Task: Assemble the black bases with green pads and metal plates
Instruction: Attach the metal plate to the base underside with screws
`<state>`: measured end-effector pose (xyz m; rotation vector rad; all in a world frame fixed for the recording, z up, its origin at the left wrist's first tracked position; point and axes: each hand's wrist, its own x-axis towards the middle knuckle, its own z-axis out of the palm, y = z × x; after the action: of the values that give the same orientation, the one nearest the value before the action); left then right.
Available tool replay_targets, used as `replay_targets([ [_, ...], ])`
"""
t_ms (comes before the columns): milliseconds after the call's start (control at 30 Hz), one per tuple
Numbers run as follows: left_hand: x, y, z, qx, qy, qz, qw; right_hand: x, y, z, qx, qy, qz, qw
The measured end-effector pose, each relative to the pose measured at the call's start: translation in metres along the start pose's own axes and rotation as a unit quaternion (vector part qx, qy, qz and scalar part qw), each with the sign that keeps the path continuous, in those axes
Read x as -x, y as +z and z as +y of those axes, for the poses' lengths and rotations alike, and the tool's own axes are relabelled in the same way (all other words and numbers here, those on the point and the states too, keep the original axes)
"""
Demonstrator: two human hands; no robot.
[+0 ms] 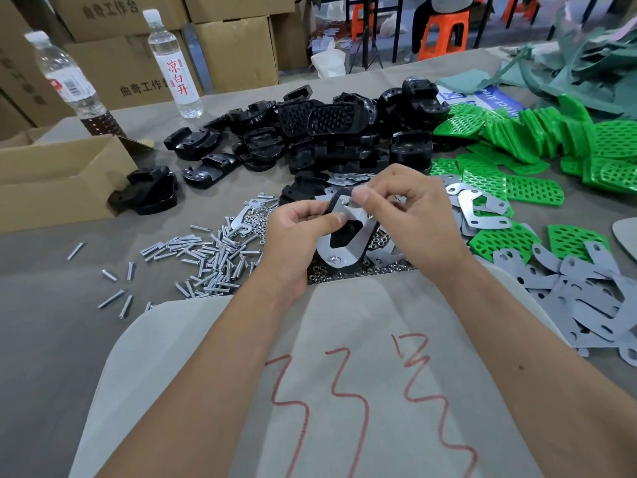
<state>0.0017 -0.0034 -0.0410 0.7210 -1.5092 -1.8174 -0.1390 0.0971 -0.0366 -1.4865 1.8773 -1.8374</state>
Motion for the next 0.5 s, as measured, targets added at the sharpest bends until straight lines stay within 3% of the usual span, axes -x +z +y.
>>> replay_targets([
  [167,0.000,0.000,0.003,0.017,-0.009,-0.006,1.000,0.006,0.003,-0.009,0.004,-0.001,-0.039,0.999],
  [333,0.002,0.002,0.002,0.011,-0.008,-0.001,1.000,0.002,-0.001,-0.006,-0.037,0.042,-0.003,0.998],
  [500,0.001,0.002,0.002,0.003,-0.004,0.002,1.000,0.003,0.001,-0.009,-0.027,0.043,-0.023,0.998],
])
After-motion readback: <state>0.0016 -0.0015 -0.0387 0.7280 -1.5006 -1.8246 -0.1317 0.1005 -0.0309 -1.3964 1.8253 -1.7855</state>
